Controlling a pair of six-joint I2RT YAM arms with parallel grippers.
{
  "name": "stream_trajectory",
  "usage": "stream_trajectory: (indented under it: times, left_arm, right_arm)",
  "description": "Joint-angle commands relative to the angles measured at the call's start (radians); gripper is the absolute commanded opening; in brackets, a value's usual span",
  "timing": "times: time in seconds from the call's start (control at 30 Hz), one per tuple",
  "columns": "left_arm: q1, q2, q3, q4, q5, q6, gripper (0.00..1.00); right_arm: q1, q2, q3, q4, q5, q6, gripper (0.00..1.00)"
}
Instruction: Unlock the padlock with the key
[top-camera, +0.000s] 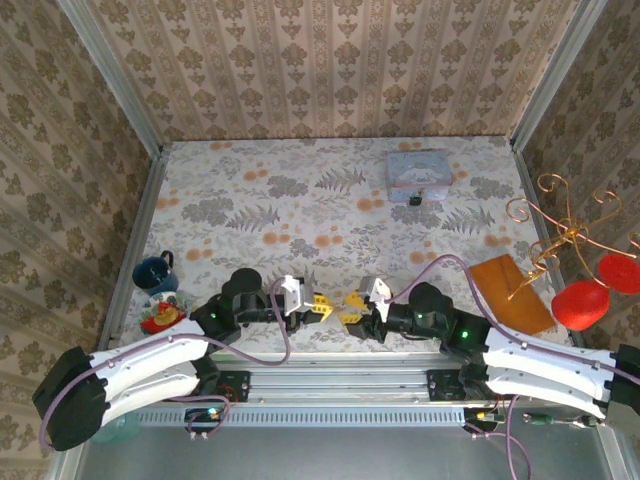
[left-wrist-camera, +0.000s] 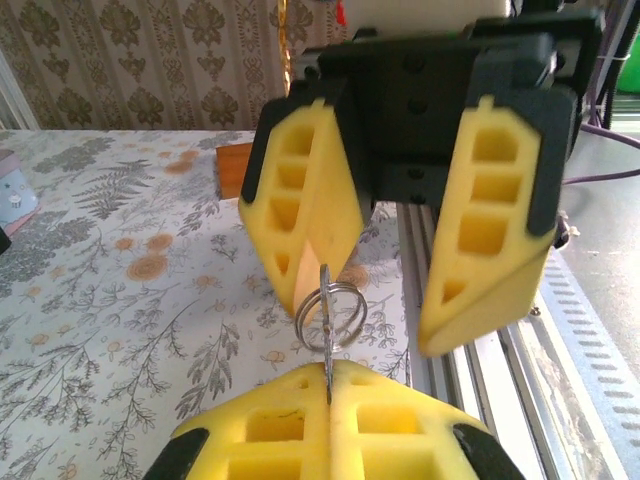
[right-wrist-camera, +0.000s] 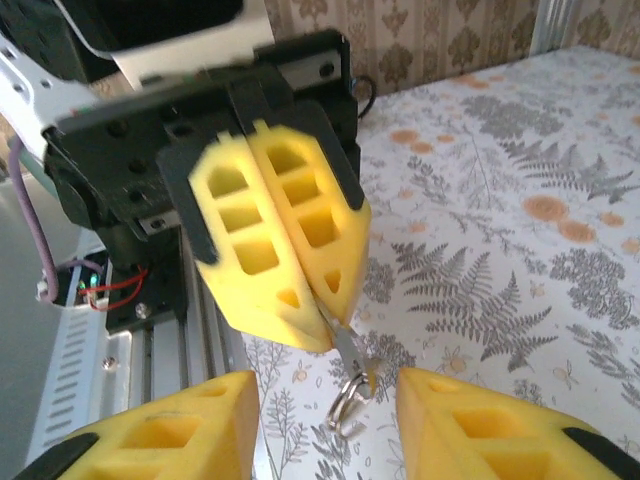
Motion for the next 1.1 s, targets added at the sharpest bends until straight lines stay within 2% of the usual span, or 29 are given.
stream_trajectory:
  times: [0.0, 0.2, 0.5, 0.67, 1.07]
  left_arm:
    - [-0.008, 0.007, 0.033, -0.026, 0.039, 0.029, 0.00]
    - [-0.009, 0.021, 0.041, -0.046, 0.044, 0.042, 0.00]
    - [-0.008, 0.045, 0.050, -0.057, 0.043, 0.052, 0.00]
    - [-0.009, 0.045, 0.049, -0.051, 0.050, 0.051, 0.00]
    - [-0.009, 0.040, 0.049, -0.059, 0.061, 0.058, 0.00]
  right_arm:
    - [-0.005, 0.033, 0.016, 0.020, -0.026, -0.012, 0.38]
    - [-0.005, 0.066, 0.026, 0.020, -0.026, -0.010, 0.29]
    - [-0.005, -0.009, -0.008, -0.005, 0.057, -0.017, 0.28]
    - [-0.005, 0.002, 0.006, -0.037, 0.044, -0.021, 0.21]
    - [-0.005, 0.047, 0.023, -0.018, 0.035, -0.023, 0.16]
